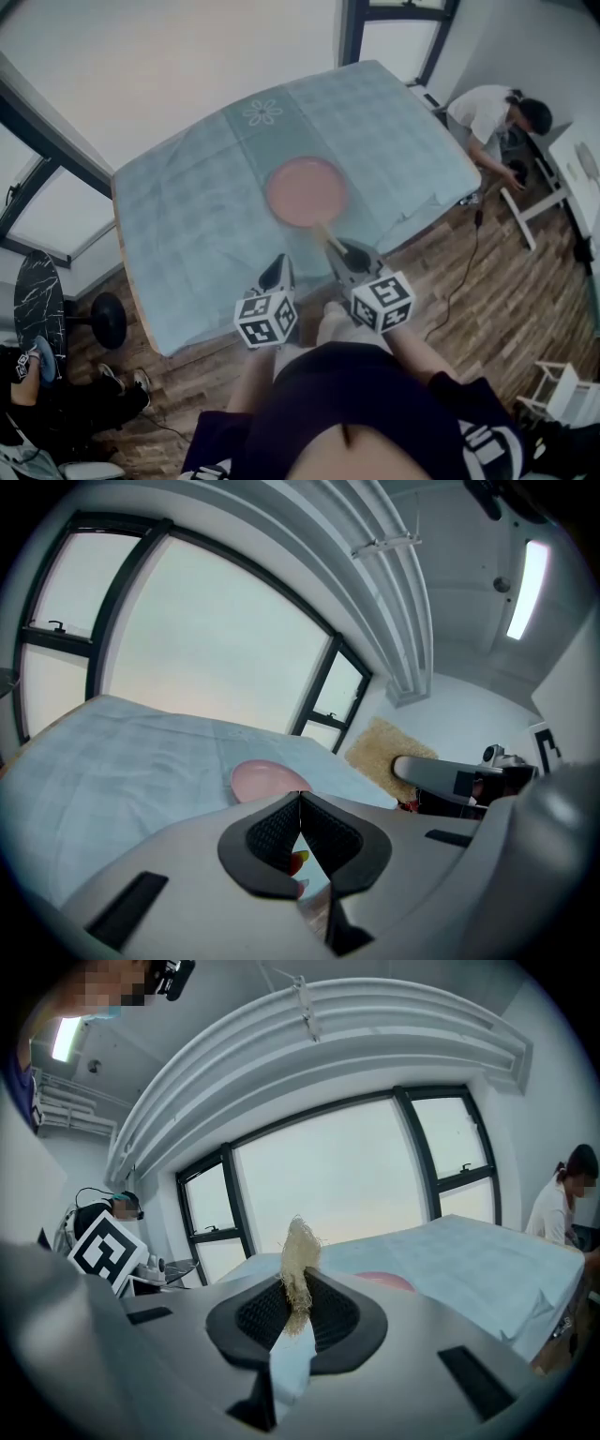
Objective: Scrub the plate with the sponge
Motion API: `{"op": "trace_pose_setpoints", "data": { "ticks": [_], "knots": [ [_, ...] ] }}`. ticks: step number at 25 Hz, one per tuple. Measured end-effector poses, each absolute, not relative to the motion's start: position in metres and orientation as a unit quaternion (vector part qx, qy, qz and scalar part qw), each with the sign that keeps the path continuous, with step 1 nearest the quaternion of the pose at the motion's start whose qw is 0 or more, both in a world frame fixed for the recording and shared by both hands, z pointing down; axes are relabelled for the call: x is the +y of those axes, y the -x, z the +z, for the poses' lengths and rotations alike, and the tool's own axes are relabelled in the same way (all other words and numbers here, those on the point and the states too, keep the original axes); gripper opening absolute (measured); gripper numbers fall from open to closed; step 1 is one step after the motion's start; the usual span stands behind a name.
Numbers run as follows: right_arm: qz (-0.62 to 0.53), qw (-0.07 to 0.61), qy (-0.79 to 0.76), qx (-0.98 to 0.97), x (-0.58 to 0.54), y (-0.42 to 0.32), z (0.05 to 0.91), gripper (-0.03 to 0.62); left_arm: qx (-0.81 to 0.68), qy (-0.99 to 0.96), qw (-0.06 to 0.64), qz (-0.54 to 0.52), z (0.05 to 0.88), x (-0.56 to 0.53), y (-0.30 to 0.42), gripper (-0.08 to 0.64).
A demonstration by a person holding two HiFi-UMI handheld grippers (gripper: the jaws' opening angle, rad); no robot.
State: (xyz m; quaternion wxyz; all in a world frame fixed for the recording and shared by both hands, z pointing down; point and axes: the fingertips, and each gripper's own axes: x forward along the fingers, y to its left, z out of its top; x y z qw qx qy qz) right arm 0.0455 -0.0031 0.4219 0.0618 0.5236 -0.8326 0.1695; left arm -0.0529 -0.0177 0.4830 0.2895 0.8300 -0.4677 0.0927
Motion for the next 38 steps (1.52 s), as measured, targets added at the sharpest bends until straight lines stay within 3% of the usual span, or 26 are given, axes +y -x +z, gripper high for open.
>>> {"op": "trace_pose_setpoints", "data": {
  "ticks": [20, 38],
  "knots": [
    [0.179, 0.084, -0.452, -0.870, -0.078, -0.111, 0.442, 0.037, -0.548, -0.779, 0.293, 0.081, 0.497, -0.077, -0.001, 0.009],
    [0.168, 0.125, -0.438, -0.874, -0.140, -0.102, 0.471, 0.037, -0.581, -0.748, 0.308, 0.086, 0.519, -0.109, 0.028, 0.009]
  ]
}}
